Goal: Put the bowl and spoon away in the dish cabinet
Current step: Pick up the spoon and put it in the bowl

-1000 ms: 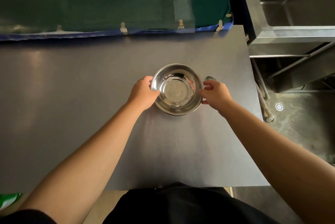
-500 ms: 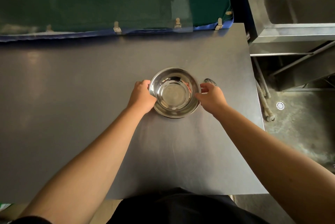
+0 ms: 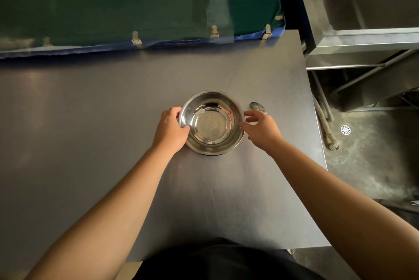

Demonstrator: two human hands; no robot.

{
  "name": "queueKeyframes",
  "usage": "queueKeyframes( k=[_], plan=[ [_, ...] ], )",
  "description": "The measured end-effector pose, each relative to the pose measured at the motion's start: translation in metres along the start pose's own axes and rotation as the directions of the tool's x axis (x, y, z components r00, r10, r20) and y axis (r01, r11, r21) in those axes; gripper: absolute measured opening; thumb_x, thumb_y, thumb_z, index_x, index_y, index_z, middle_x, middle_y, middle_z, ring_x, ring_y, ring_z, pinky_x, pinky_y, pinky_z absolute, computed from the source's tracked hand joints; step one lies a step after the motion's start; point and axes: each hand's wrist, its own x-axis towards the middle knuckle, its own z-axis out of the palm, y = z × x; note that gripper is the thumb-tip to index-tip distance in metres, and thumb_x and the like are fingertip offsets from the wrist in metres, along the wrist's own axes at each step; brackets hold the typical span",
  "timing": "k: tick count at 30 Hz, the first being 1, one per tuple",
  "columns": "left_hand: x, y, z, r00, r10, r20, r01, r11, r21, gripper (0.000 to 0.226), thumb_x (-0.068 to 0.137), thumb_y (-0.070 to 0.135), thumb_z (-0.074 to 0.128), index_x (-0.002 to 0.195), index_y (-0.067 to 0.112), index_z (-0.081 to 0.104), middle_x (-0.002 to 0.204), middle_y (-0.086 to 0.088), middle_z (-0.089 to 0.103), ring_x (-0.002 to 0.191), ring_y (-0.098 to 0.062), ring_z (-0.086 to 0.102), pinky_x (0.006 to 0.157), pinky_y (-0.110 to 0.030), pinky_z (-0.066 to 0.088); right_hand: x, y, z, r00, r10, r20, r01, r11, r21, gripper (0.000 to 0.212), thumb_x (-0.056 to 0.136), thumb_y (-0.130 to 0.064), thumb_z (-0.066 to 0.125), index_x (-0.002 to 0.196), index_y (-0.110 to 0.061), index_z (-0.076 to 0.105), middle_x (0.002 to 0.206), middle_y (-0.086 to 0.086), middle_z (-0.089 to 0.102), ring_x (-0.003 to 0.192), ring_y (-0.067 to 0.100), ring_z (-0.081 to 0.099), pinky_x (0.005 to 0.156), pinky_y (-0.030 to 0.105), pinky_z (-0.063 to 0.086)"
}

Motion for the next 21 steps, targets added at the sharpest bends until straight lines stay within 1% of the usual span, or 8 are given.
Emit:
queueKeyframes(
  k=[3,7,8,11,13,15,18,21],
  plan=[
    [0.0,-0.001,0.002,1.0,0.002,0.018,-0.002,1.0,-0.02,0.056,0.083,0.005,0.062,0.134,0.025,0.052,0.119,0.007,0.047,0.095,-0.012,0.049,0.081,-0.024,0.036,0.002,0.009,-0.009,0.998,-0.034,-0.053,0.03,0.996,-0.079,0.039,0.093,-0.031,0.066,0.131,-0.022,0.063,0.121,0.0,0.064,0.096,0.022,0.066,0.082,0.036,0.055],
    [-0.002,-0.002,0.004,1.0,0.013,0.013,-0.013,0.999,-0.03,0.059,0.082,0.002,0.059,0.136,0.024,0.05,0.115,0.01,0.046,0.098,-0.011,0.049,0.078,-0.022,0.036,0.006,0.025,-0.02,0.987,-0.084,-0.136,0.049,0.969,-0.242,0.038,0.094,-0.026,0.063,0.131,-0.02,0.062,0.126,0.006,0.061,0.099,0.024,0.064,0.078,0.029,0.046],
    [-0.003,-0.003,0.004,1.0,0.016,0.012,-0.016,0.999,-0.03,0.059,0.082,0.001,0.059,0.136,0.024,0.05,0.115,0.01,0.047,0.097,-0.012,0.05,0.077,-0.022,0.036,0.006,0.028,-0.022,0.986,-0.084,-0.141,0.043,0.961,-0.272,0.039,0.094,-0.025,0.063,0.132,-0.019,0.061,0.127,0.007,0.06,0.101,0.026,0.064,0.078,0.03,0.046],
    [-0.004,-0.004,0.005,1.0,0.014,0.011,-0.013,0.999,-0.034,0.06,0.081,0.0,0.058,0.136,0.024,0.05,0.117,0.008,0.048,0.096,-0.013,0.051,0.08,-0.023,0.037,0.007,0.036,-0.026,0.986,-0.069,-0.152,0.008,0.93,-0.367,0.042,0.092,-0.022,0.063,0.134,-0.017,0.057,0.129,0.011,0.057,0.106,0.032,0.062,0.081,0.04,0.054],
    [-0.005,-0.005,0.005,1.0,0.017,0.014,-0.016,0.999,-0.037,0.061,0.081,0.0,0.058,0.136,0.025,0.05,0.121,0.006,0.05,0.096,-0.013,0.051,0.081,-0.024,0.038,0.007,0.039,-0.026,0.986,-0.059,-0.156,-0.013,0.905,-0.425,0.042,0.093,-0.022,0.061,0.134,-0.015,0.055,0.129,0.013,0.057,0.112,0.035,0.059,0.082,0.043,0.054],
    [-0.006,-0.006,0.006,1.0,0.013,0.017,-0.013,0.999,-0.042,0.062,0.082,0.0,0.058,0.137,0.025,0.049,0.125,0.002,0.052,0.096,-0.014,0.052,0.081,-0.024,0.038,0.006,0.043,-0.024,0.987,-0.055,-0.15,-0.025,0.876,-0.482,0.039,0.095,-0.022,0.057,0.132,-0.013,0.054,0.128,0.013,0.057,0.116,0.035,0.056,0.082,0.043,0.051],
    [-0.009,-0.007,0.007,1.0,0.008,0.02,-0.007,0.999,-0.032,0.063,0.082,0.0,0.06,0.139,0.025,0.048,0.132,-0.002,0.052,0.097,-0.013,0.05,0.083,-0.024,0.038,0.005,0.047,-0.021,0.986,-0.038,-0.163,-0.053,0.852,-0.52,0.03,0.097,-0.02,0.051,0.125,-0.011,0.057,0.124,0.013,0.057,0.115,0.034,0.054,0.082,0.044,0.05],
    [-0.015,-0.009,0.007,1.0,0.005,0.025,-0.004,1.0,-0.026,0.064,0.083,0.001,0.061,0.141,0.025,0.046,0.135,-0.004,0.051,0.097,-0.012,0.049,0.084,-0.024,0.038,0.005,0.045,-0.021,0.985,-0.011,-0.171,-0.082,0.847,-0.525,0.028,0.098,-0.015,0.047,0.123,-0.01,0.059,0.121,0.013,0.058,0.112,0.034,0.056,0.082,0.043,0.051]
  ],
)
